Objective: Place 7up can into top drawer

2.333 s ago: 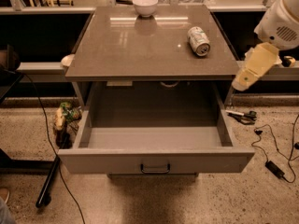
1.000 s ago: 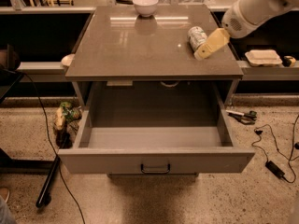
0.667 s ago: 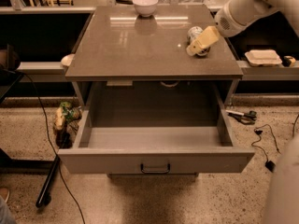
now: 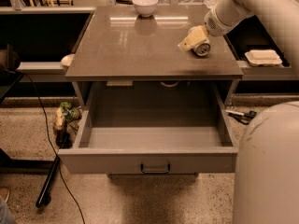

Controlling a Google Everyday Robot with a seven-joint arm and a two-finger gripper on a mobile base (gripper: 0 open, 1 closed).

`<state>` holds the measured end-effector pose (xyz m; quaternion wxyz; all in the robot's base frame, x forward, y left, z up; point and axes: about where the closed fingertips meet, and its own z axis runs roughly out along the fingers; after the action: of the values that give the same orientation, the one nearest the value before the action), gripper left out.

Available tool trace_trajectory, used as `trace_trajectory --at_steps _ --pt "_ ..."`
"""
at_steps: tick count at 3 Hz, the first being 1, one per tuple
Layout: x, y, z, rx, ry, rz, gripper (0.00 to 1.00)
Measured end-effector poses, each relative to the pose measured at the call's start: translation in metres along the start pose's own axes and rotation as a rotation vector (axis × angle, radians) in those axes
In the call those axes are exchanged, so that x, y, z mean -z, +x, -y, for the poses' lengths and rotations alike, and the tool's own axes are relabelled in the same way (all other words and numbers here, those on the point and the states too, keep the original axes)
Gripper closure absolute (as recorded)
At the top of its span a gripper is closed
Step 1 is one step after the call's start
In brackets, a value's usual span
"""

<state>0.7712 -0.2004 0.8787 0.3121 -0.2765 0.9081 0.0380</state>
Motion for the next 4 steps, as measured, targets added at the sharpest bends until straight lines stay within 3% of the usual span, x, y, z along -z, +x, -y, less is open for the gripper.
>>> trace_trajectory --at_steps 2,4 --pt "-0.023 -0.003 0.034 -0.064 0.051 0.012 0.00" --pt "-0.047 -0.001 0.046 -0.089 0.057 -0.006 0.00"
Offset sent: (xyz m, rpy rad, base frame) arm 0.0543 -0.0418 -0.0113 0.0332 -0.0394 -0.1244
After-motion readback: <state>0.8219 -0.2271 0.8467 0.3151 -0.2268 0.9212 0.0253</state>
